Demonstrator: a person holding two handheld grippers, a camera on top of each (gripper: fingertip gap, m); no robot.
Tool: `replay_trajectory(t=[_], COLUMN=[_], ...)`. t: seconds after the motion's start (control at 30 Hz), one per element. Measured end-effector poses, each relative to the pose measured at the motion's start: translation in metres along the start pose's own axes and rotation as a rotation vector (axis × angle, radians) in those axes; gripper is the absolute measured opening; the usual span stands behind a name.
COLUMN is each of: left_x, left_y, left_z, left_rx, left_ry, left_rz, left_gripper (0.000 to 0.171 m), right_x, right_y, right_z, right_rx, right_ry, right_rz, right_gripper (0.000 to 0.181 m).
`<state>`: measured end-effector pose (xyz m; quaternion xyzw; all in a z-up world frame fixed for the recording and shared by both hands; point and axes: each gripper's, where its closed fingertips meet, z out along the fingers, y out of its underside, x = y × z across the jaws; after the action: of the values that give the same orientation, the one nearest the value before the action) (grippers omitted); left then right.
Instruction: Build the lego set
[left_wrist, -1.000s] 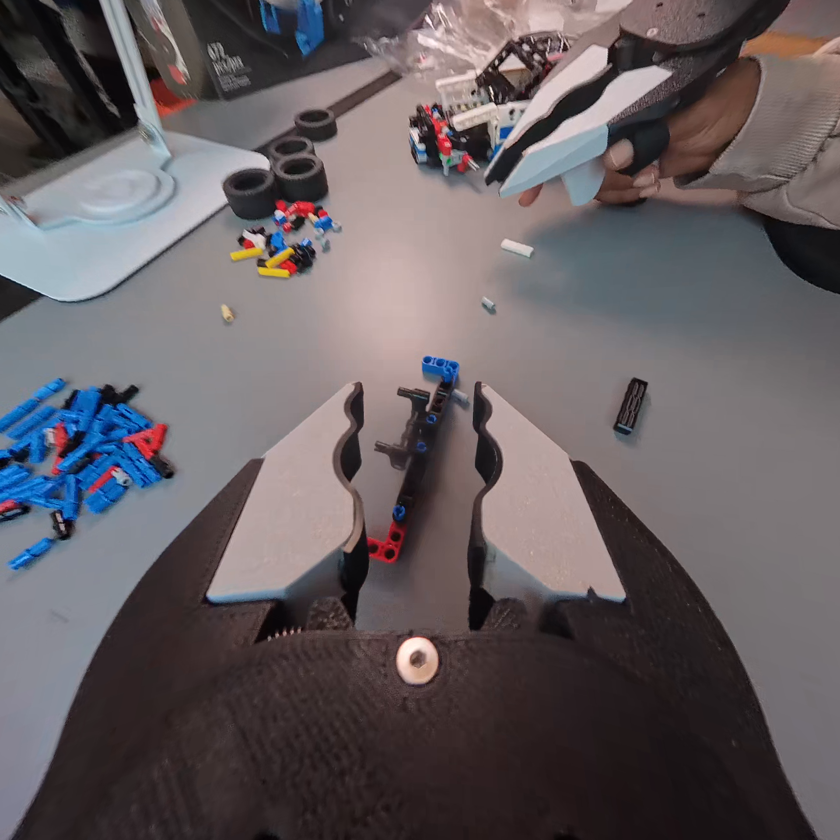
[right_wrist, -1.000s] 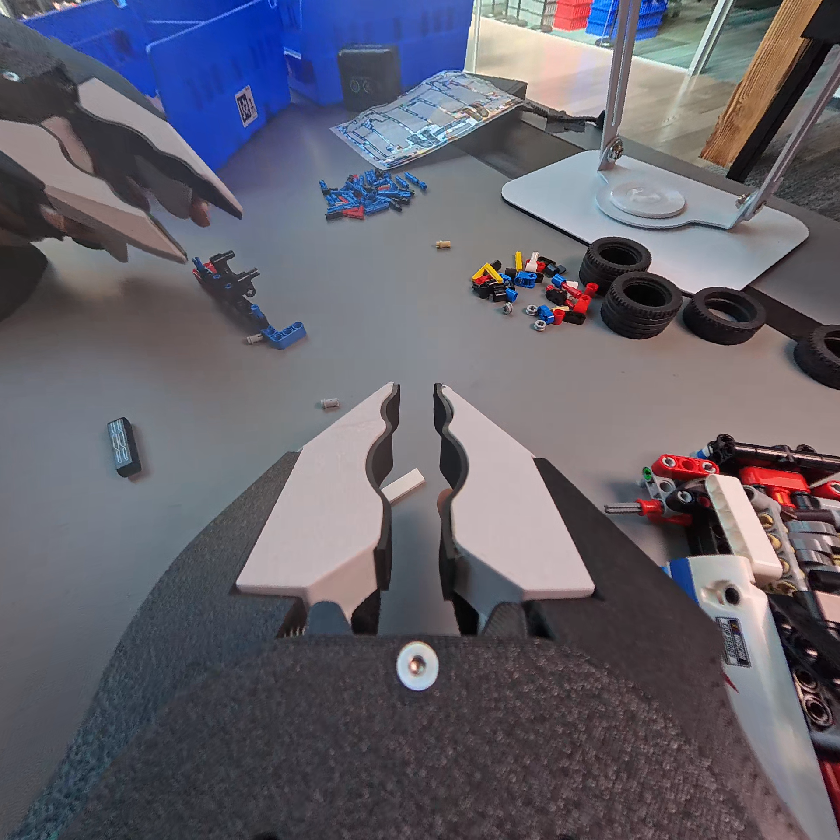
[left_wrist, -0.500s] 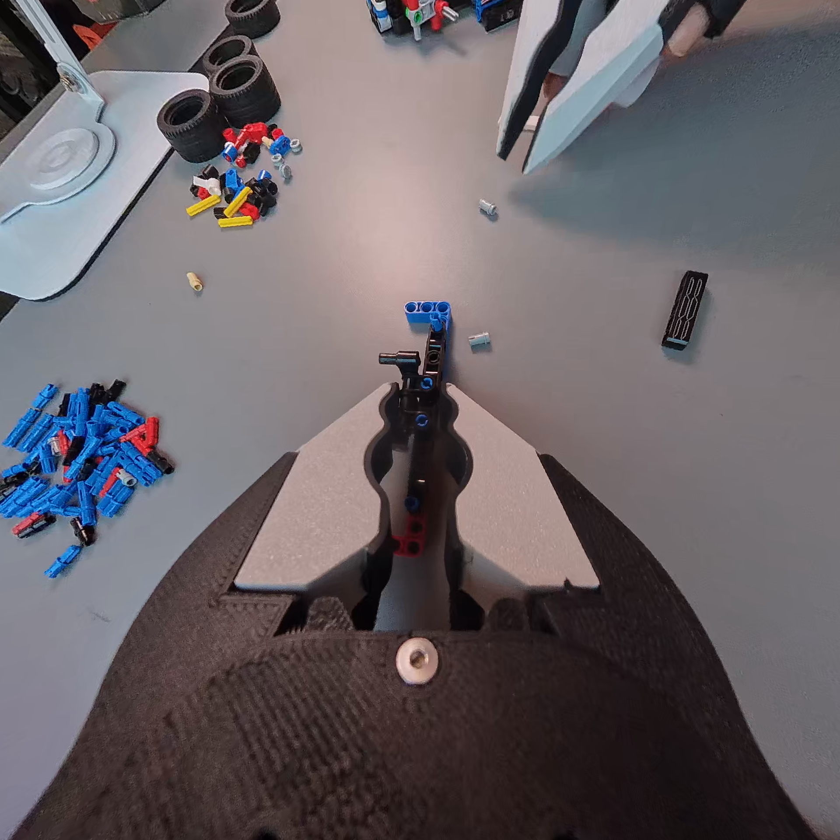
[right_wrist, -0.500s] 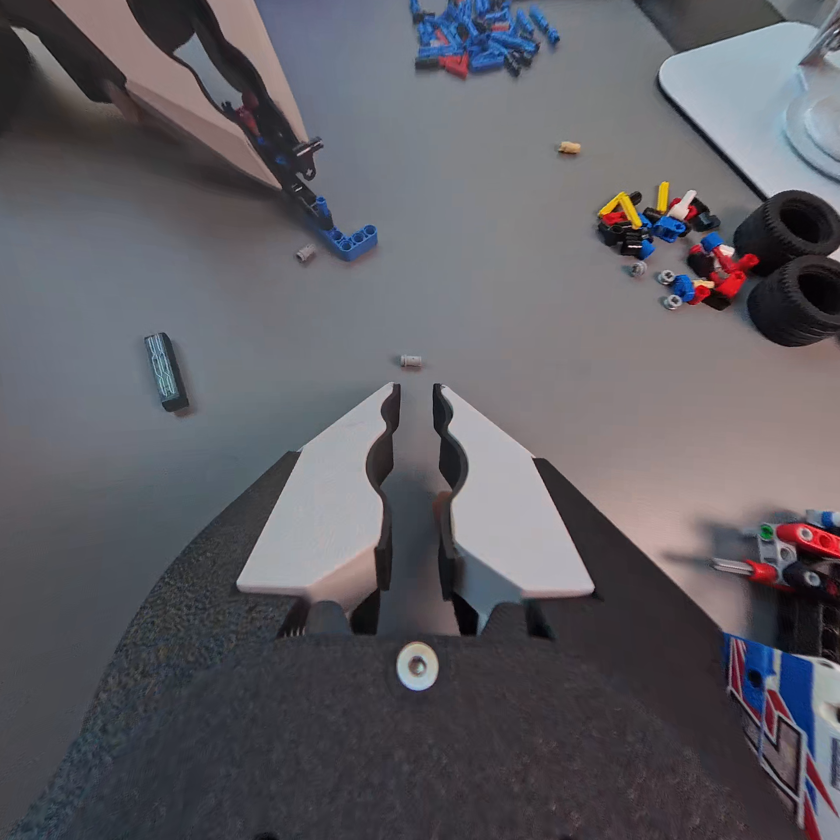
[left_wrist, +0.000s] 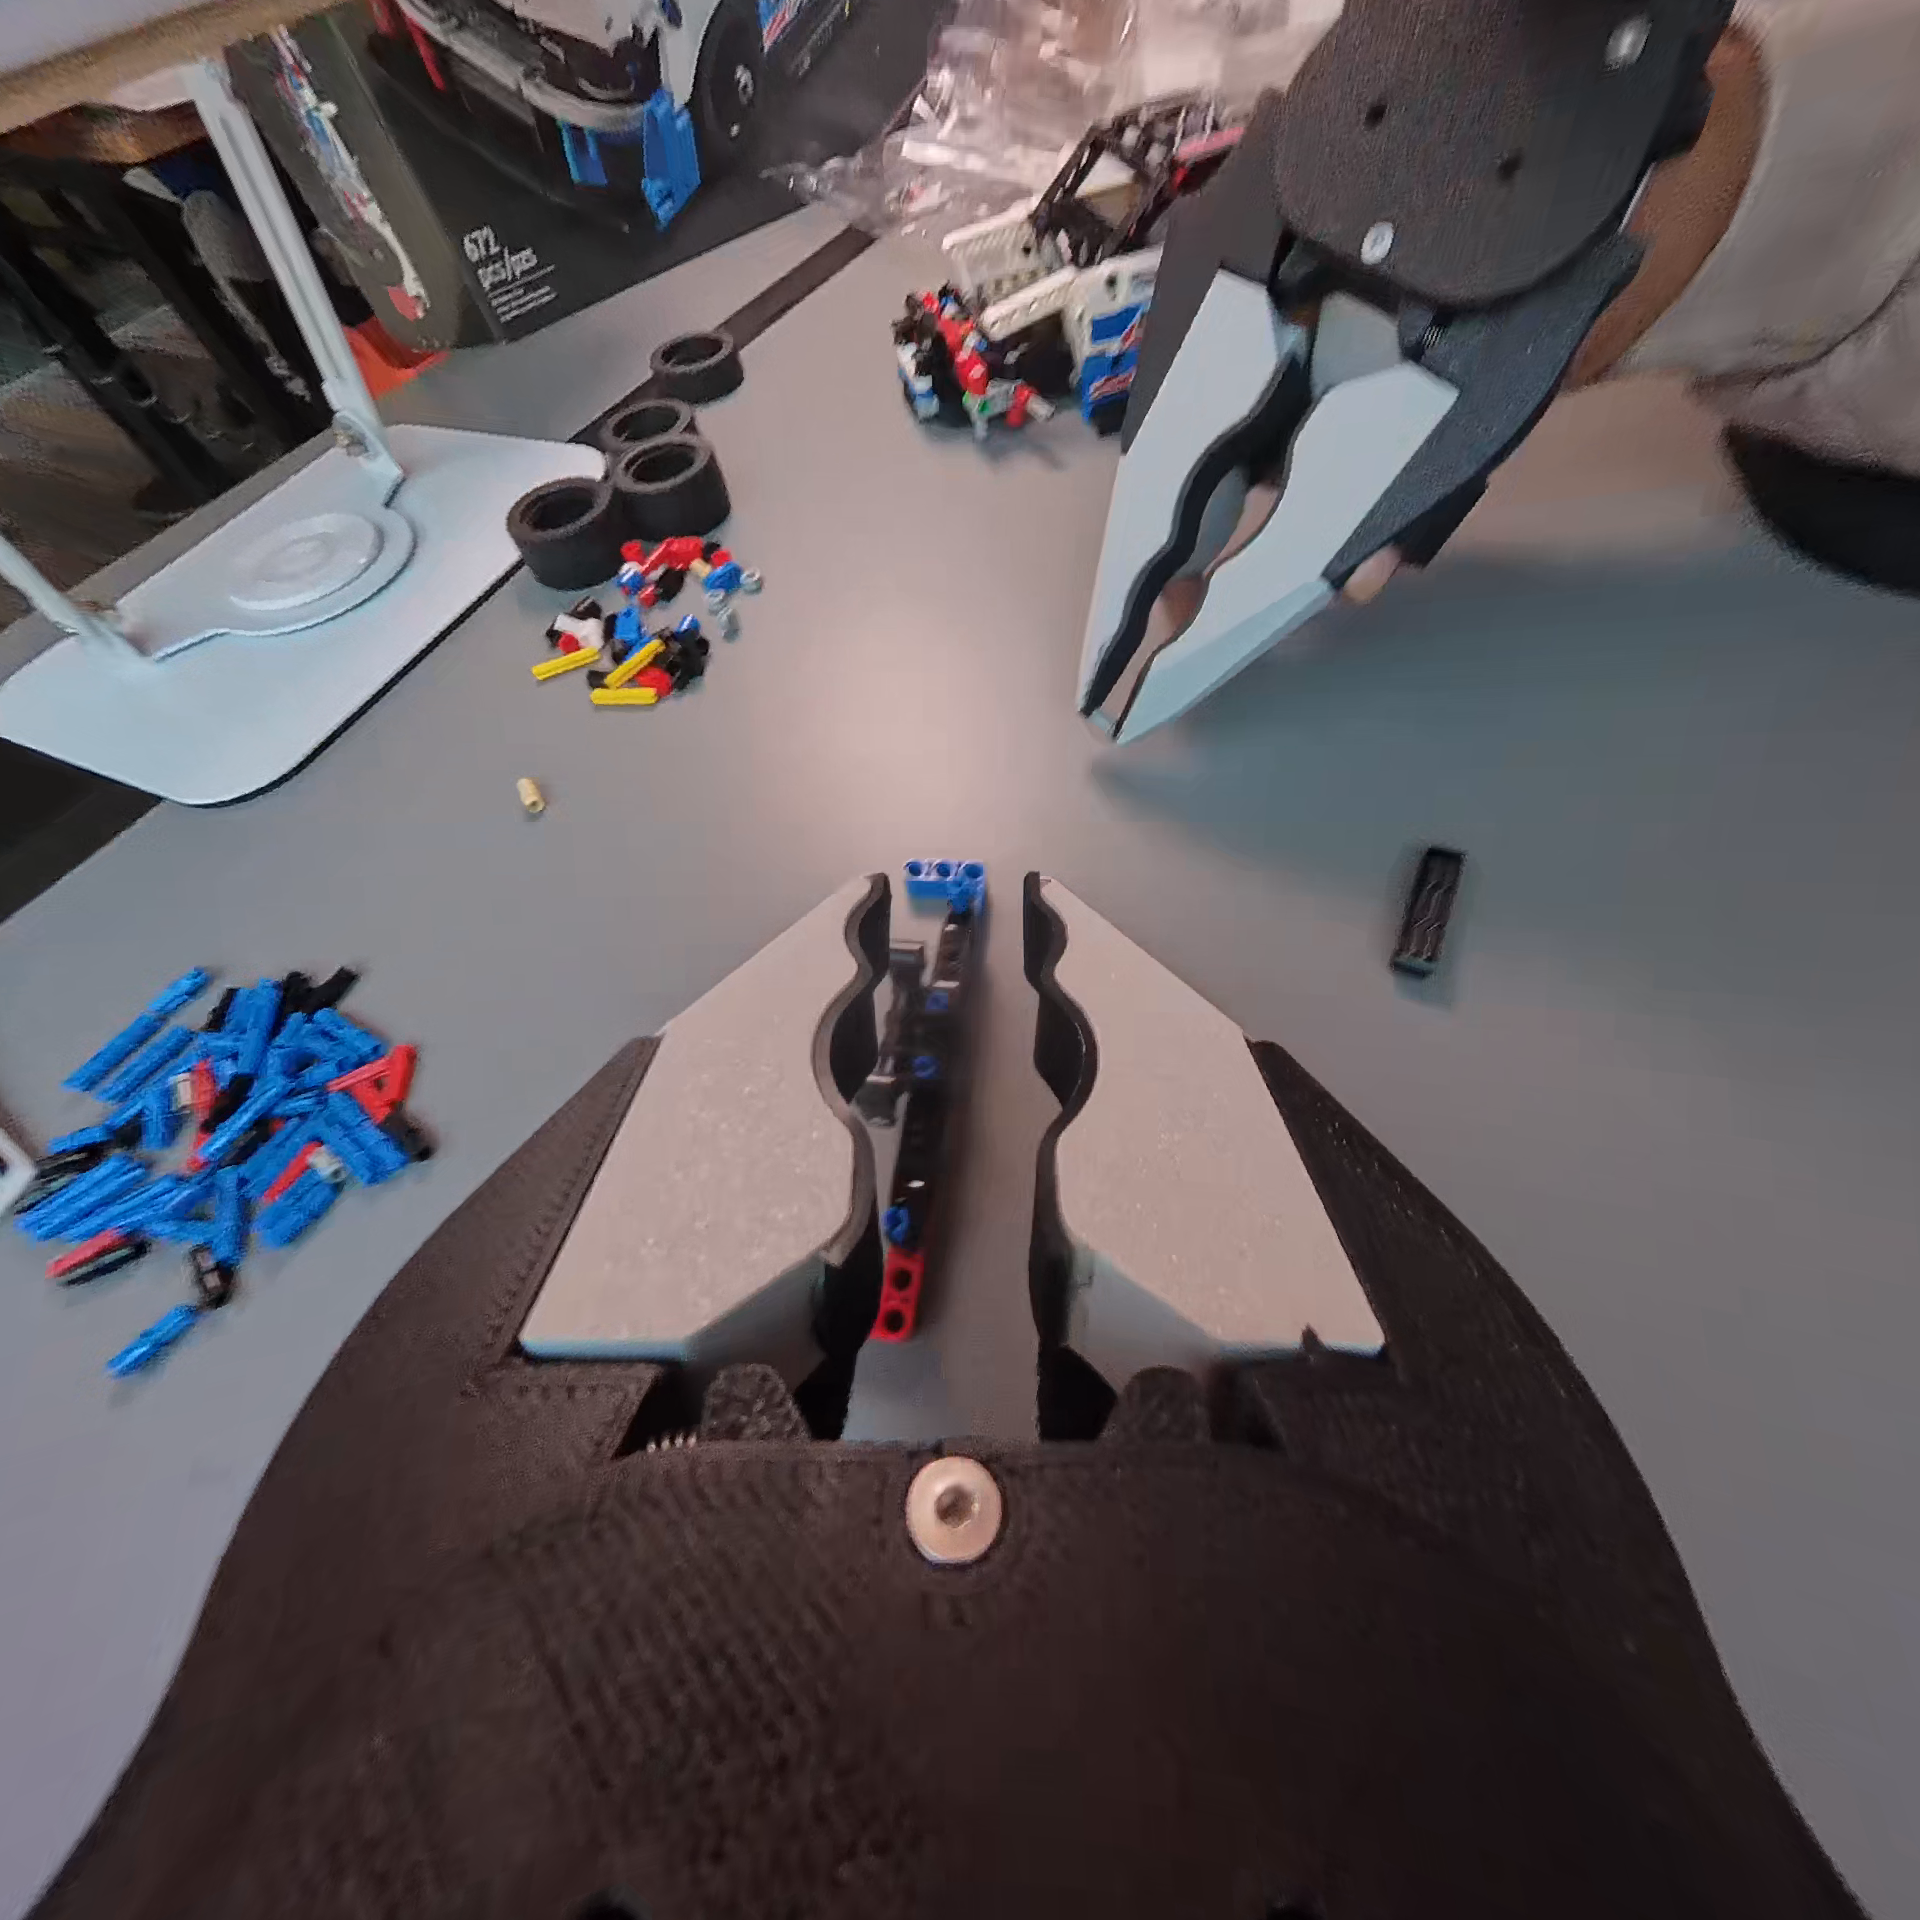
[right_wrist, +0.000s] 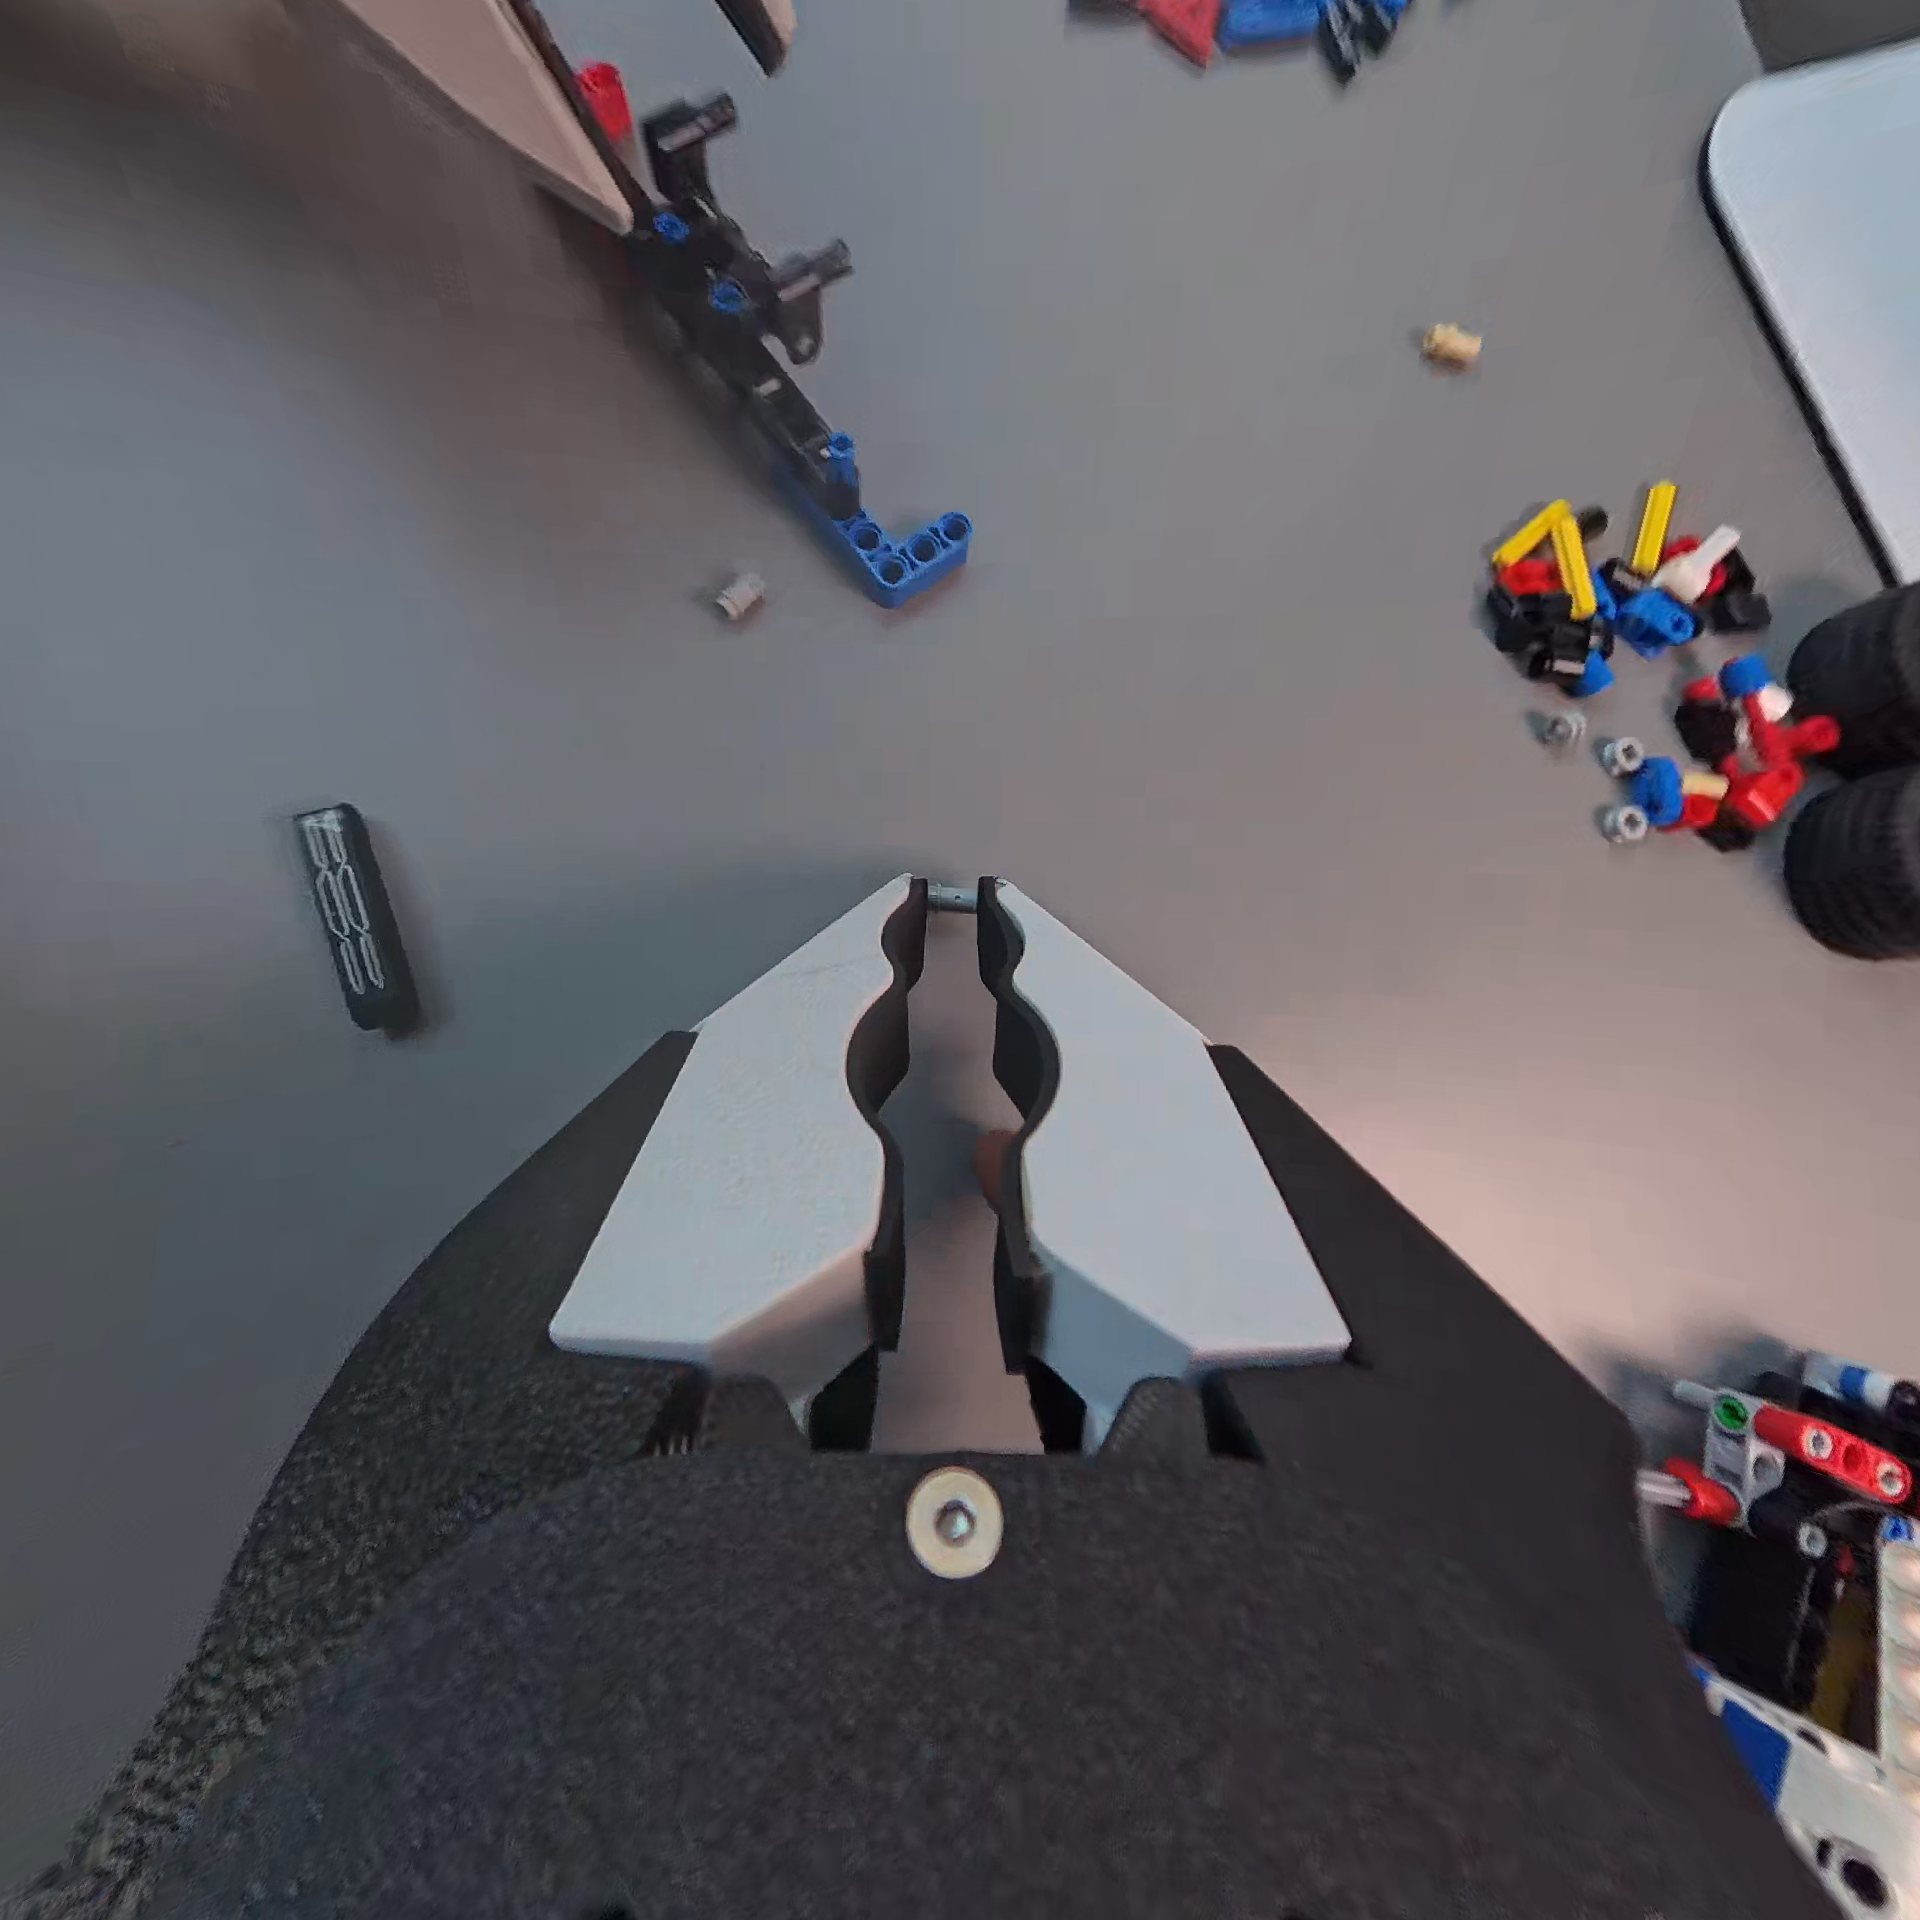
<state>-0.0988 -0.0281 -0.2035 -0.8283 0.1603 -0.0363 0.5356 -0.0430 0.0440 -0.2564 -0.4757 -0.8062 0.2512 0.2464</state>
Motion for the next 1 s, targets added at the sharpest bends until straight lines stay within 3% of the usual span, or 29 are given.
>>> replay_trajectory(t=[0.17,0.3,0.5,1.0], left_x=[0.049,0.062,0.086,0.073], left_y=[-0.044,-0.058,-0.066,-0.078], left_z=[-0.004,-0.008,-0.014,-0.021], left_rx=[0.202,0.272,0.268,0.402], left_ry=[0.365,0.583,0.764,0.815], left_rz=[-0.491,-0.779,-0.835,-0.980], left_gripper=[0.023,0.022,0.008,0.003], right_x=[-0.047,-0.068,-0.082,-0.067], right_y=[-0.069,-0.090,-0.095,-0.099], right_z=[-0.048,-0.074,-0.079,-0.093], right_rx=[0.459,0.572,0.591,0.644], right_ry=[-0.022,0.030,0.054,0.125], right_rz=[-0.273,-0.407,-0.486,-0.445], right_gripper=[0.007,0.007,0.007,0.001])
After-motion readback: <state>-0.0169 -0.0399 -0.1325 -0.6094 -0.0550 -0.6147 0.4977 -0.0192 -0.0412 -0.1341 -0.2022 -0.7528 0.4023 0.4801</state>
